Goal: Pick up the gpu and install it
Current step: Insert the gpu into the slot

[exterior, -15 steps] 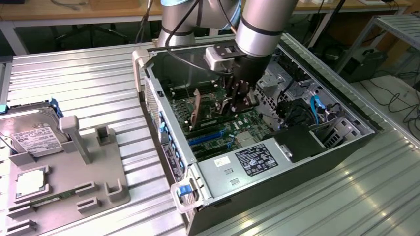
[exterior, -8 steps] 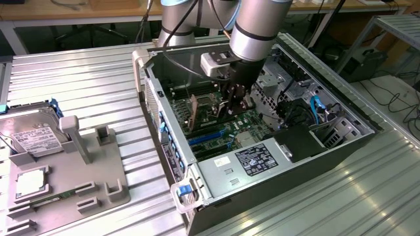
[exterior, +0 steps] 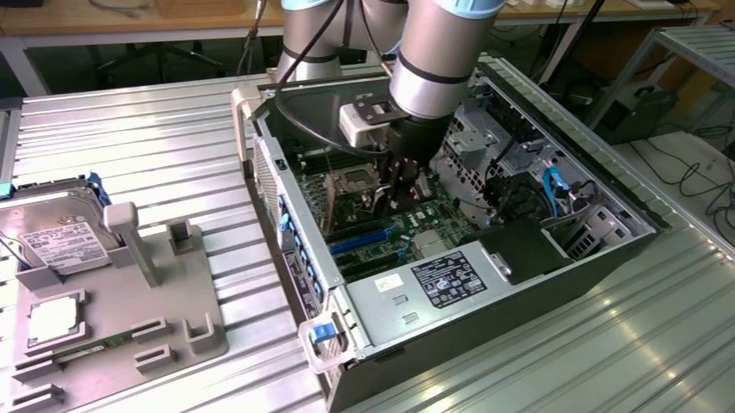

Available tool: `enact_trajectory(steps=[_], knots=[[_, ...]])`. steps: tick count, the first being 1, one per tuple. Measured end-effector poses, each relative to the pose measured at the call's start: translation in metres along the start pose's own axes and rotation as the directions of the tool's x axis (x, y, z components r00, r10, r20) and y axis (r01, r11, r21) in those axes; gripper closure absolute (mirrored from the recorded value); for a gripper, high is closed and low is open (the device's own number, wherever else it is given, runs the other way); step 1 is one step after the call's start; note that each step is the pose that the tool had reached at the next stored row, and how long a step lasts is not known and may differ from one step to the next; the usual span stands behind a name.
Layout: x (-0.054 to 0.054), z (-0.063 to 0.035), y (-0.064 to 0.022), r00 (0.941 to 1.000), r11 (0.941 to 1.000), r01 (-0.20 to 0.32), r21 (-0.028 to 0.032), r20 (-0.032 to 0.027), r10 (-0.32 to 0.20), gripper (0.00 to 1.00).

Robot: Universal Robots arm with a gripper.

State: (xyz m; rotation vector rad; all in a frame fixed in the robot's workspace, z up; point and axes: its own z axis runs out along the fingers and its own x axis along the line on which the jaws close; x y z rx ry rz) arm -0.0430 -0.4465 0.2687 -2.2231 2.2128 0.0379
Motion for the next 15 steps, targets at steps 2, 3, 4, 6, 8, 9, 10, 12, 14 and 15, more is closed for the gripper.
enact_trajectory(steps=[2, 3, 4, 6, 8, 9, 10, 12, 14, 15], knots=[[0.002, 0.0004, 0.0006, 1.0000, 1.0000, 0.000, 0.0000, 0.0000, 0.000, 0.72], [0.002, 0.0013, 0.0023, 1.0000, 1.0000, 0.000, 0.0001, 0.0001, 0.000, 0.72], [0.003, 0.0033, 0.0055, 1.0000, 1.0000, -0.001, 0.0000, -0.0001, 0.001, 0.72], [0.003, 0.0067, 0.0083, 1.0000, 1.0000, -0.007, 0.0002, 0.0000, 0.007, 0.72], [0.005, 0.0074, 0.0091, 1.0000, 1.0000, -0.008, 0.0002, 0.0007, 0.008, 0.72], [0.005, 0.0077, 0.0100, 1.0000, 1.0000, -0.008, 0.0002, 0.0010, 0.008, 0.72], [0.005, 0.0082, 0.0115, 1.0000, 1.0000, -0.008, 0.0002, 0.0013, 0.008, 0.72], [0.005, 0.0094, 0.0151, 1.0000, 1.0000, -0.008, 0.0001, 0.0011, 0.008, 0.72], [0.005, 0.0105, 0.0165, 1.0000, 1.0000, -0.008, 0.0001, 0.0013, 0.008, 0.72], [0.006, 0.0114, 0.0169, 1.0000, 1.0000, -0.008, 0.0002, 0.0014, 0.008, 0.72]])
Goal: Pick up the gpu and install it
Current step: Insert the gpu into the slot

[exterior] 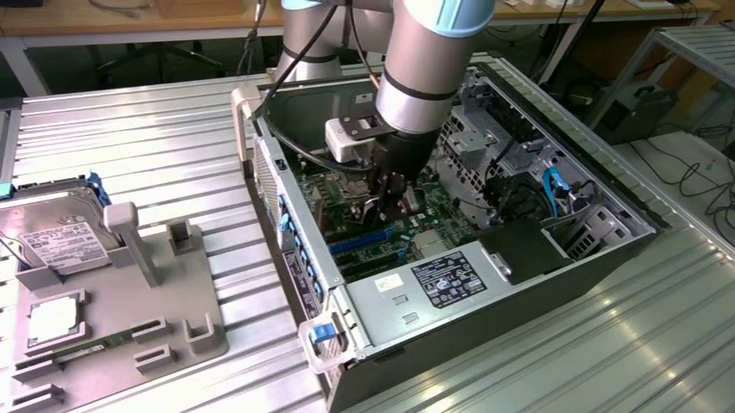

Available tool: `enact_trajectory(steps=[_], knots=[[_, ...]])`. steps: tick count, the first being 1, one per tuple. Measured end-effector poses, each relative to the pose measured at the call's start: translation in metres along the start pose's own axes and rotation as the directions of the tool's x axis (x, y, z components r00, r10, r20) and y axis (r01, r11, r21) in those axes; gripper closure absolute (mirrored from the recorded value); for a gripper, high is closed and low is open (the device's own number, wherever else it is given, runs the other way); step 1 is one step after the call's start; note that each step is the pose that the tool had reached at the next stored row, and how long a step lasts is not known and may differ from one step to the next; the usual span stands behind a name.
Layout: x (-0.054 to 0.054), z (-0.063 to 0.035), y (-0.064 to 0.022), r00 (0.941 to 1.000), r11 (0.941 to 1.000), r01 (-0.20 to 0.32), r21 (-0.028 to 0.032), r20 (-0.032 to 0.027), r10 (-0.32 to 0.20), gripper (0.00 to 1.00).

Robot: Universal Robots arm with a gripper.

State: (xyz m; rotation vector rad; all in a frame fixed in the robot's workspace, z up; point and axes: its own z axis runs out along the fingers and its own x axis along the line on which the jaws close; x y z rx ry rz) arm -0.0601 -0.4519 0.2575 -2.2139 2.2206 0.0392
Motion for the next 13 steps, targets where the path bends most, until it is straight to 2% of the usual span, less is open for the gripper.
enact_trajectory(steps=[6, 9, 13], knots=[[0.0018, 0.0047, 0.0052, 1.0000, 1.0000, 0.000, -0.0001, -0.0001, 0.000, 0.72], [0.0020, 0.0075, 0.0062, 1.0000, 1.0000, 0.000, -0.0004, -0.0050, 0.000, 0.72], [0.0023, 0.0077, 0.0079, 1.0000, 1.0000, 0.000, -0.0004, -0.0052, 0.000, 0.72]])
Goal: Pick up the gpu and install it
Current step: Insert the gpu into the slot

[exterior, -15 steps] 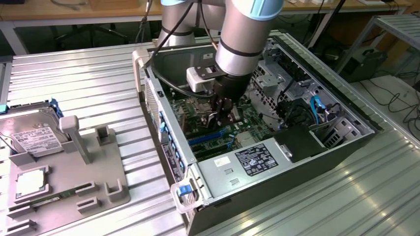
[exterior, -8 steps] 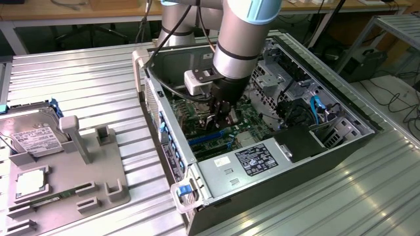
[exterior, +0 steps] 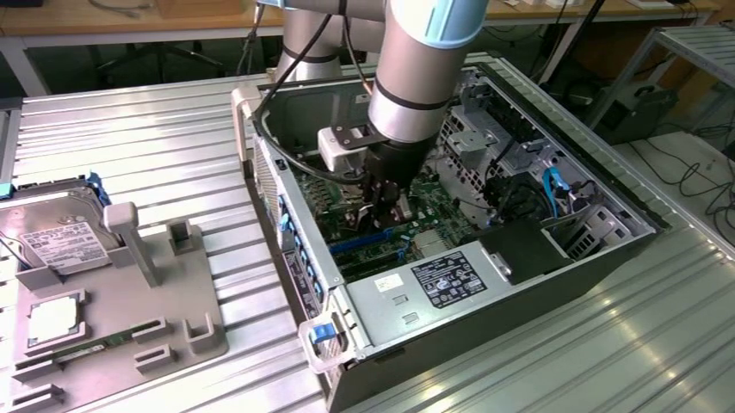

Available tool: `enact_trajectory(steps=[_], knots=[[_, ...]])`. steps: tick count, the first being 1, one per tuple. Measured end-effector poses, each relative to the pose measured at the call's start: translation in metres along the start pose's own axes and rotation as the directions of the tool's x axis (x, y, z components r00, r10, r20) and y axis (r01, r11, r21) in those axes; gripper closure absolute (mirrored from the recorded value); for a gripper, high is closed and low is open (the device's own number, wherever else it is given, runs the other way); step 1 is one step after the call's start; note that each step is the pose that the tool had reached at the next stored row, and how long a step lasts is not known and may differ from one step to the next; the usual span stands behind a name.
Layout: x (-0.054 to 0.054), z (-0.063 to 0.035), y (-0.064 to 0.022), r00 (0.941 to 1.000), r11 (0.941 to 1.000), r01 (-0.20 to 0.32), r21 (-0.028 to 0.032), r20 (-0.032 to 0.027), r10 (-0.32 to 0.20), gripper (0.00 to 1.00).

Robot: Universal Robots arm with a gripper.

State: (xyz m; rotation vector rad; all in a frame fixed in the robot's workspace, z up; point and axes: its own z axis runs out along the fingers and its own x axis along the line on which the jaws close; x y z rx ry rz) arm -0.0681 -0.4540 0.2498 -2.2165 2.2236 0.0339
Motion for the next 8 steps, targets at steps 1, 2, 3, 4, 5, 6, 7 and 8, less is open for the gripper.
enact_trajectory(steps=[1, 2, 3, 4, 5, 6, 7, 8], knots=[[0.0001, 0.0001, 0.0023, 1.0000, 1.0000, 0.000, 0.0000, 0.0001, 0.000, 0.72], [0.0002, 0.0004, 0.0035, 1.0000, 1.0000, 0.000, 0.0000, 0.0001, 0.000, 0.72], [0.0008, 0.0005, 0.0039, 1.0000, 1.0000, 0.000, -0.0001, 0.0001, 0.000, 0.72], [0.0020, 0.0008, 0.0041, 1.0000, 1.0000, 0.000, 0.0000, 0.0001, 0.000, 0.72], [0.0034, 0.0009, 0.0043, 1.0000, 1.0000, 0.000, -0.0002, 0.0001, 0.000, 0.72], [0.0048, 0.0011, 0.0044, 1.0000, 1.0000, 0.000, -0.0002, -0.0001, 0.000, 0.72], [0.0058, 0.0014, 0.0046, 1.0000, 1.0000, 0.000, -0.0001, 0.0000, 0.000, 0.72], [0.0062, 0.0017, 0.0047, 1.0000, 1.0000, 0.000, 0.0000, 0.0000, 0.000, 0.72]])
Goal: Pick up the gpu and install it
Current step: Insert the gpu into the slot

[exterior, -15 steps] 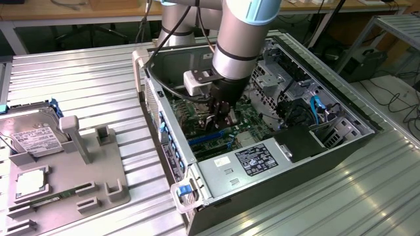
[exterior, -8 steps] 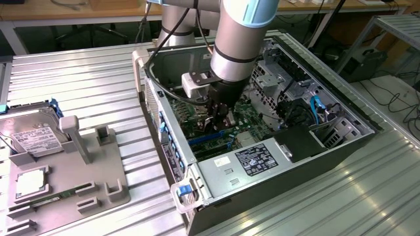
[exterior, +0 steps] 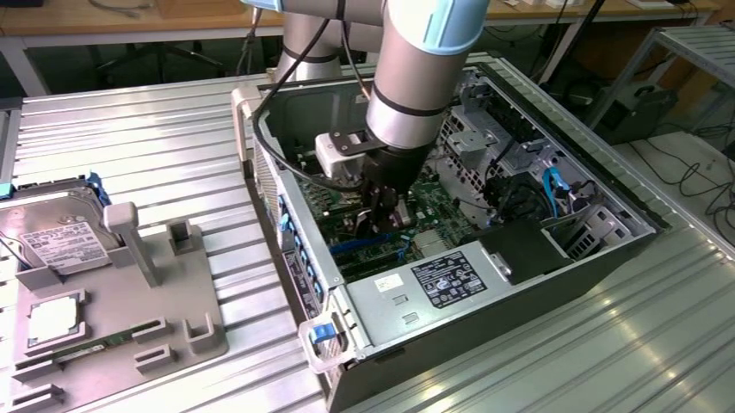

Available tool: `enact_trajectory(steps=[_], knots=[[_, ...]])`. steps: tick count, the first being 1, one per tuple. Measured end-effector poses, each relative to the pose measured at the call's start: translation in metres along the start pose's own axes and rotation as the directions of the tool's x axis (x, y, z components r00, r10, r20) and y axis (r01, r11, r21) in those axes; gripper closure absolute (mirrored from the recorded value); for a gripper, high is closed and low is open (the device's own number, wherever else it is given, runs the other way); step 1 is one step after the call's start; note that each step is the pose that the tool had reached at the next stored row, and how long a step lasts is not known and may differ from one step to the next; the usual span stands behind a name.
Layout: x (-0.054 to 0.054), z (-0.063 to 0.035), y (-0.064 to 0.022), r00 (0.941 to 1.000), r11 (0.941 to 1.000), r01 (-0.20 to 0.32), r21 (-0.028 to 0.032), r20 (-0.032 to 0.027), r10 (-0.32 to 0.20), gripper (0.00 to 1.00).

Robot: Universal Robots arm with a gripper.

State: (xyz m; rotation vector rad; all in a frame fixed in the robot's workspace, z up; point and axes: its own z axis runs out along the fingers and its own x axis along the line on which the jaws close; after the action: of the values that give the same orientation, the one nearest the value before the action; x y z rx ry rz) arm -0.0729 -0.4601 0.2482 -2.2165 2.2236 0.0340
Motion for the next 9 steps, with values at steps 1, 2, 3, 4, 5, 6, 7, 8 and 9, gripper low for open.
enact_trajectory(steps=[1, 2, 3, 4, 5, 6, 7, 8, 9], knots=[[0.0000, 0.0002, 0.0002, 1.0000, 1.0000, 0.000, 0.0000, 0.0001, 0.000, 0.72], [0.0000, 0.0002, 0.0003, 1.0000, 1.0000, 0.000, -0.0001, -0.0001, 0.000, 0.72], [0.0001, 0.0002, 0.0003, 1.0000, 1.0000, 0.000, -0.0001, -0.0002, 0.000, 0.72], [0.0000, 0.0003, 0.0004, 1.0000, 1.0000, 0.000, 0.0000, 0.0000, 0.000, 0.72], [-0.0003, 0.0004, 0.0004, 1.0000, 1.0000, 0.000, 0.0000, 0.0000, 0.000, 0.72], [-0.0012, 0.0004, 0.0004, 1.0000, 1.0000, 0.000, 0.0000, -0.0008, 0.000, 0.72], [-0.0023, 0.0004, 0.0004, 1.0000, 1.0000, 0.000, 0.0000, -0.0010, 0.000, 0.72], [-0.0029, 0.0003, 0.0003, 1.0000, 1.0000, 0.000, 0.0000, -0.0011, 0.000, 0.72], [-0.0029, 0.0003, 0.0003, 1.0000, 1.0000, 0.000, 0.0000, -0.0012, 0.000, 0.72]])
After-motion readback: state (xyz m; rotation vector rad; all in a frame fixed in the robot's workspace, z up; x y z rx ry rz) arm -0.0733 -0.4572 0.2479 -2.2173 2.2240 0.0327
